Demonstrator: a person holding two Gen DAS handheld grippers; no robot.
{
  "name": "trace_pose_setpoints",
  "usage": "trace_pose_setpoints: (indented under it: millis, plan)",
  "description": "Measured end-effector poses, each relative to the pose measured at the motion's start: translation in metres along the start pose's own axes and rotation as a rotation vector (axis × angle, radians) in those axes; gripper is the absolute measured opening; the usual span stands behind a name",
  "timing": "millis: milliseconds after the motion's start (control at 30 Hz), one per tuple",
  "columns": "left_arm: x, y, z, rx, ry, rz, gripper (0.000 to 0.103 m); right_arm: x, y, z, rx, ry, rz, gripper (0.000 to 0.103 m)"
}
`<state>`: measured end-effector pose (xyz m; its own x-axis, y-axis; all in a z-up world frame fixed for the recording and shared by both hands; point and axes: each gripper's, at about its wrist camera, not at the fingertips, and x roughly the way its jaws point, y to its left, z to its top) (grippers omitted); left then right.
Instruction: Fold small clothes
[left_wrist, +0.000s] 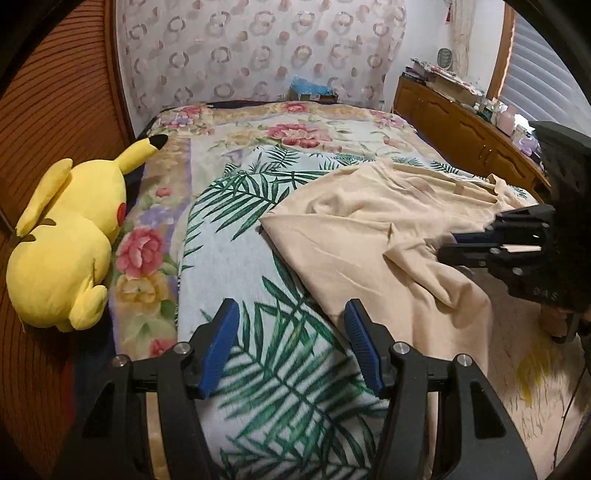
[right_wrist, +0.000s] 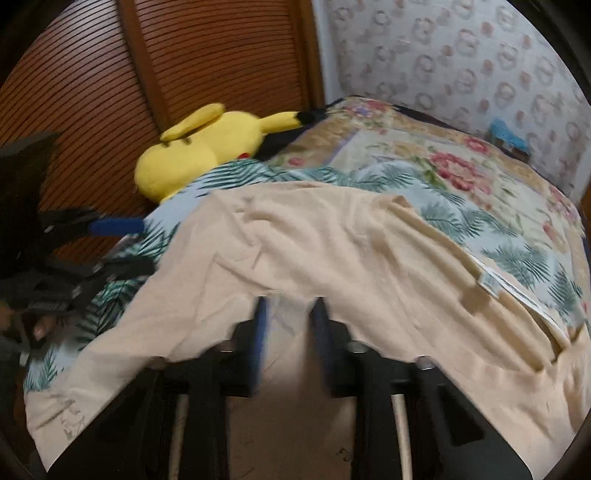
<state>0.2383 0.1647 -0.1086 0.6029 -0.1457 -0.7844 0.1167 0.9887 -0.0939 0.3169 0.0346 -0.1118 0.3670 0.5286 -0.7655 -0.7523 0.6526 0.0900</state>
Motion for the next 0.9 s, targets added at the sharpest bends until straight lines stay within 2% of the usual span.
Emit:
trace_pose_setpoints:
  millis: [67, 267, 433, 533, 600, 700, 767, 900]
  plan:
    - [0.003, 0.000, 0.004, 0.010, -0.001, 0.004, 0.058, -0.003, 0.002, -0.001, -0.017, 0.000, 0.005, 0.002]
    - [0.006, -0.007, 0.014, 0.034, -0.002, -0.007, 0.058, -0.052, -0.018, -0.007, 0.058, -0.079, -0.060, 0.001]
    - [0.011, -0.012, 0.020, 0.045, 0.004, -0.015, 0.058, -0.067, -0.030, -0.016, 0.120, -0.045, -0.106, 0.001]
    - [0.014, -0.015, 0.026, 0.041, 0.003, -0.033, 0.058, -0.069, -0.026, -0.021, 0.115, -0.040, -0.137, 0.001]
    - [0.015, -0.018, 0.030, 0.048, -0.006, -0.046, 0.058, -0.071, -0.026, -0.022, 0.122, -0.041, -0.140, 0.009]
    - [0.015, -0.024, 0.033, 0.067, -0.008, -0.039, 0.048, -0.079, -0.029, -0.025, 0.132, -0.054, -0.150, 0.015]
    - [0.018, -0.025, 0.035, 0.070, 0.003, -0.019, 0.033, -0.087, -0.031, -0.030, 0.129, -0.060, -0.159, 0.015]
    - [0.018, -0.021, 0.036, 0.064, 0.000, -0.030, 0.002, -0.104, -0.034, -0.045, 0.116, -0.074, -0.170, 0.016]
